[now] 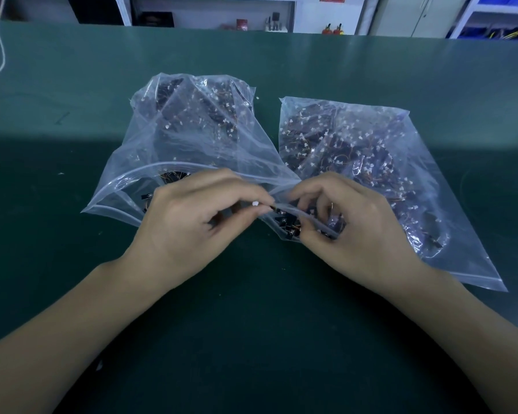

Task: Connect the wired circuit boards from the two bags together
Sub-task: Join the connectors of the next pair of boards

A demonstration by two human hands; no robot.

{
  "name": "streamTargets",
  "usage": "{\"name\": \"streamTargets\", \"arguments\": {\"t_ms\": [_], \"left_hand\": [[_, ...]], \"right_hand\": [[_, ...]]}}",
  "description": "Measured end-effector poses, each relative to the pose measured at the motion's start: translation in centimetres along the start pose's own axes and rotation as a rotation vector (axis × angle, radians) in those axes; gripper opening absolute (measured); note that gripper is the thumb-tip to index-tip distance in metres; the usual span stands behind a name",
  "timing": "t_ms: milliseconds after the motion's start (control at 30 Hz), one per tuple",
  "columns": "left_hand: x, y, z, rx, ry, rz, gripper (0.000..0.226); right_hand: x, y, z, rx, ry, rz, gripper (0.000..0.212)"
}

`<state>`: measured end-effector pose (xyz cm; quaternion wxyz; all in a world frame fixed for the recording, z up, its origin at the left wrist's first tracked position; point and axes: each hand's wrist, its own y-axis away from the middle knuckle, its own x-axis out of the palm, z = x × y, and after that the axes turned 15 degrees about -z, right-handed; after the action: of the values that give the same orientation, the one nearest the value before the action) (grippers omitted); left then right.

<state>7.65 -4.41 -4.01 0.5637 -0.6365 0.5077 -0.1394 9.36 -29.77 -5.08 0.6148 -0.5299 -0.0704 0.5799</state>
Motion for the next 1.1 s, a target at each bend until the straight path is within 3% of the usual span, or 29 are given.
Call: {"name": "streamTargets", "arguments": {"t_ms": [167,467,667,767,833,1000,1100], "left_hand": [[0.8,0.5,0.2,0.056,-0.005,0.074,0.009],[2.0,0.6,-0.9,0.365,-0.322,0.13,0.02],[1.9,0.7,-1.3,0.299,-0.342,0.354,0.033],[2.1,0.4,-1.6,0.313,-0.35,0.4,0.021],[2.0,0.4,-1.7,0.307,-0.368,0.398,0.012],[2.0,0.8,-1.6,0.319,-0.412,0.36,0.025],[1.8,0.8,-1.5,0.324,-0.404,0.303,0.02]], "right_hand": [[0.3,0.2,0.1,0.019,-0.048,-0.08,0.029],[0.3,0.1,0.4,0.009,-0.114,-0.13,0.037],[0.5,0.3,0.5,0.022,-0.109,-0.11,0.038],[0.6,0.3,0.4,0.033,-0.097,-0.104,0.039],[0.6,0.3,0.3,0.042,-0.098,-0.102,0.04],[0.7,0.4,0.3,0.038,-0.102,-0.104,0.04],[0.7,0.3,0.3,0.044,-0.105,-0.106,0.037]]}}
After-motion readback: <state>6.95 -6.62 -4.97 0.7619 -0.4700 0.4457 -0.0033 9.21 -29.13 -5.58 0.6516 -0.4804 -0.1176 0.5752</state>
